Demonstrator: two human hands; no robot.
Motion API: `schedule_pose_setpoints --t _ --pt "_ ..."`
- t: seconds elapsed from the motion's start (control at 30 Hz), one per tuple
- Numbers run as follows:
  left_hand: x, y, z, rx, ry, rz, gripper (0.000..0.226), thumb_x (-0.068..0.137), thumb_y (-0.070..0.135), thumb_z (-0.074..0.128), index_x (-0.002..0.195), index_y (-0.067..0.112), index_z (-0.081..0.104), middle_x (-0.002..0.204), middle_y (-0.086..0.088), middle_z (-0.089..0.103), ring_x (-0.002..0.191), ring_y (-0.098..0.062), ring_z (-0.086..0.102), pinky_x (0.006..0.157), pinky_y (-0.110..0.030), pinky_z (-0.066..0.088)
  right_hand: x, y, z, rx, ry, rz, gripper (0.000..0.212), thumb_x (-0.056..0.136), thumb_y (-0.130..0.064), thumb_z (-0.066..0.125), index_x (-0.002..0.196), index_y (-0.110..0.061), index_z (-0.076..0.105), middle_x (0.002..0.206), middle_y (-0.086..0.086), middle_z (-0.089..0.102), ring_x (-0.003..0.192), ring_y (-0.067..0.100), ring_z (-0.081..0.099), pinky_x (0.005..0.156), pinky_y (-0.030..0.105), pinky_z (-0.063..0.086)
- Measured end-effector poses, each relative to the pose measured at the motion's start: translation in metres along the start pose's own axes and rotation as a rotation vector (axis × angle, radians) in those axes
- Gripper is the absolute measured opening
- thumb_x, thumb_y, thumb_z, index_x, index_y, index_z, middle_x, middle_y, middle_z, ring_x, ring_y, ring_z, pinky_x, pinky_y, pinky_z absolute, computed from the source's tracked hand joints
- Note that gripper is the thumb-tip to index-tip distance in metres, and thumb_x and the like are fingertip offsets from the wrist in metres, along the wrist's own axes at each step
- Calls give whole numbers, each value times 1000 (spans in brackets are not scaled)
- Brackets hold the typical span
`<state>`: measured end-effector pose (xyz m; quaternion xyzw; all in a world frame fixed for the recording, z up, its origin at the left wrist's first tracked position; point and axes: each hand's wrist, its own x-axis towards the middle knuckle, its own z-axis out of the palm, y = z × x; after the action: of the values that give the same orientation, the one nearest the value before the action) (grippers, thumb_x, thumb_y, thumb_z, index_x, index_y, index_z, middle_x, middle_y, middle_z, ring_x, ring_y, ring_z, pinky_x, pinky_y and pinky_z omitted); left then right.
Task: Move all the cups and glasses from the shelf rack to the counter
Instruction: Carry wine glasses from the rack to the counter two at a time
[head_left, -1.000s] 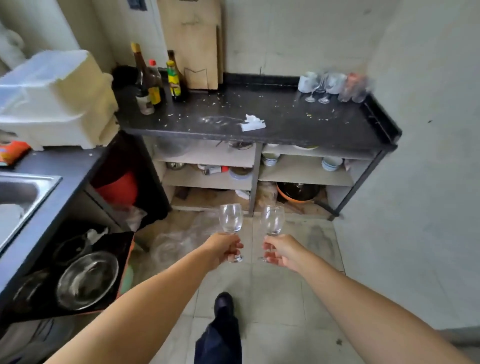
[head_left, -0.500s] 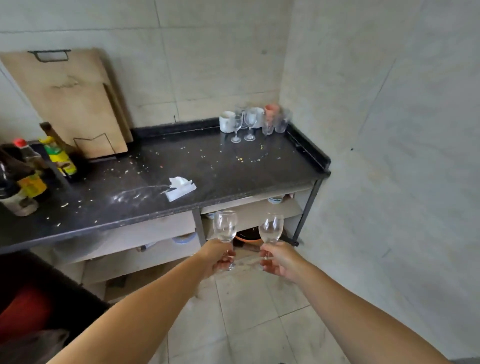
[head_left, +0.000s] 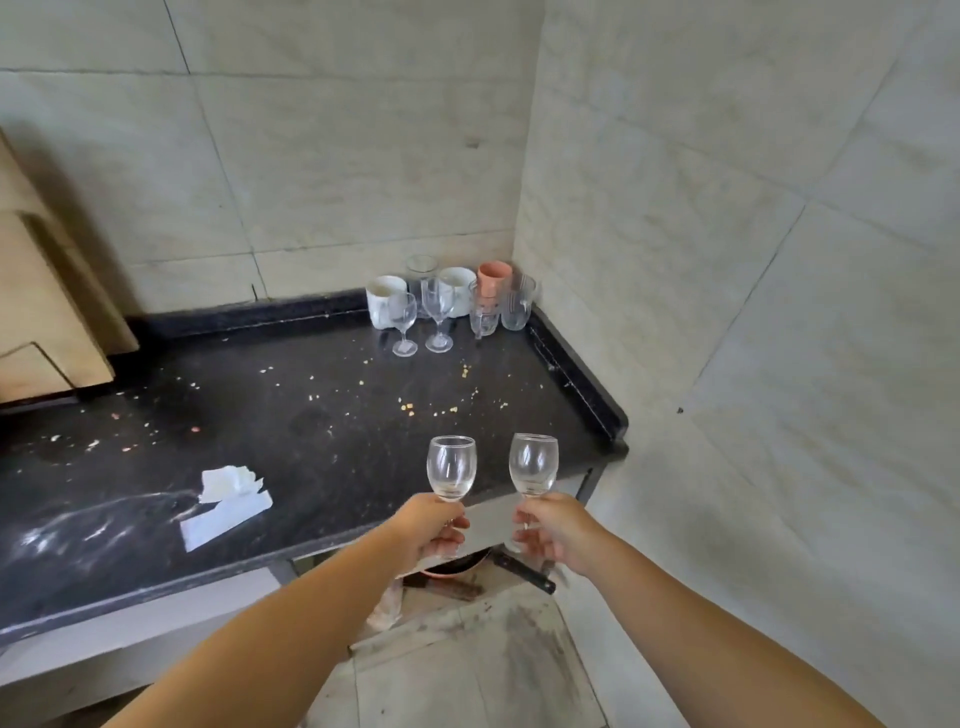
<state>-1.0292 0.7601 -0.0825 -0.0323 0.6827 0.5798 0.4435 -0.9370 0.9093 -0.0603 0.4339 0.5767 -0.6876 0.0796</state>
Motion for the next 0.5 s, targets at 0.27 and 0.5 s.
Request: schedule_pose_setpoints --t 0.27,0.5 --pt "96 67 21 -117 23 -53 4 97 3 48 96 0 50 84 -15 55 53 -17 54 43 -20 50 111 -76 -27 68 20 -7 8 94 -5 53 86 -9 55 84 9 56 58 18 57 39 21 50" --pt "192 127 12 -103 -53 -45 8 95 1 48 103 -1 50 85 -12 55 68 -17 58 62 -23 56 201 -128 -24 62 58 -35 6 94 -6 53 100 -6 55 91 9 56 65 18 60 55 28 57"
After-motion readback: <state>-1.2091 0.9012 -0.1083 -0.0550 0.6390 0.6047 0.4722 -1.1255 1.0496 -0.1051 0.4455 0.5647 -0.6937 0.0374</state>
